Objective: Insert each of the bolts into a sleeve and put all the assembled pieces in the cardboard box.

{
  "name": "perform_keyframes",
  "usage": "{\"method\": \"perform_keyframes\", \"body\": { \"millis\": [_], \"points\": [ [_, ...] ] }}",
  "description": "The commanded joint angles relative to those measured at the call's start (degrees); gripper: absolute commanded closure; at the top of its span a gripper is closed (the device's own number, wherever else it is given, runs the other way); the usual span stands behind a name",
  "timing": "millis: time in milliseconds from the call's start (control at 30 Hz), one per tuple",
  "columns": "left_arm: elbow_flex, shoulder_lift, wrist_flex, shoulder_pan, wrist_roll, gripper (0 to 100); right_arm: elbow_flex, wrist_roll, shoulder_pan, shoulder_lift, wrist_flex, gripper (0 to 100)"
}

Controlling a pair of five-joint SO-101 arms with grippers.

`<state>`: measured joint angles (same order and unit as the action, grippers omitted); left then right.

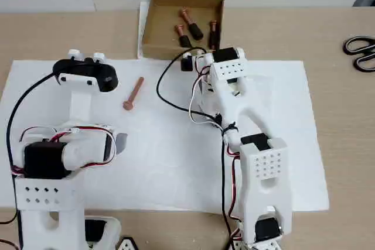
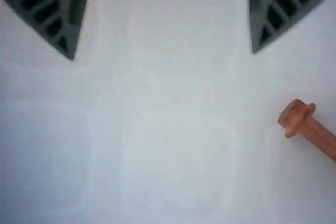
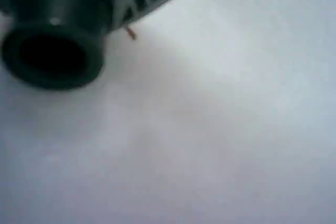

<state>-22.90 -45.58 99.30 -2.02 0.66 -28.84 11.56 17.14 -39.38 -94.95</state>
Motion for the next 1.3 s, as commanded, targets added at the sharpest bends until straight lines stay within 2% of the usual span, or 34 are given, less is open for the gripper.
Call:
{"method": "perform_keyframes", "body": {
  "millis": [0, 200, 333, 533, 633, 767, 900, 1267],
  "points": [
    [0.31, 0.00, -0.09, -0.18, 0.00, 80, -0.44, -0.18, 0.48, 6.02, -1.10, 99.5],
    [0.66, 0.26, -0.09, -0.18, 0.18, 80, -0.09, -0.18, -2.07, 20.53, -1.45, 99.5],
    [1.10, 6.59, -0.35, -0.70, 0.18, 80, 1.41, -0.18, -3.38, 26.33, -1.45, 99.5],
    [7.60, 22.07, -3.34, -10.02, 0.35, 80, 8.70, -0.18, -3.38, 30.37, -1.19, 99.5],
    [11.74, 28.04, -5.10, -12.40, 3.60, 80, 10.37, -0.18, -3.56, 30.99, -1.19, 99.5],
    [18.68, 36.31, -6.24, -10.29, 2.46, 80, 11.87, -0.44, -3.21, 31.60, -1.10, 99.5],
    [26.86, 46.86, -7.56, -6.77, 6.24, 80, 12.84, -0.53, -3.21, 31.78, -1.10, 99.5],
    [53.32, 80.35, -8.62, -2.55, 6.42, 80, 14.59, -0.53, -3.30, 31.78, -1.36, 99.5]
  ]
}}
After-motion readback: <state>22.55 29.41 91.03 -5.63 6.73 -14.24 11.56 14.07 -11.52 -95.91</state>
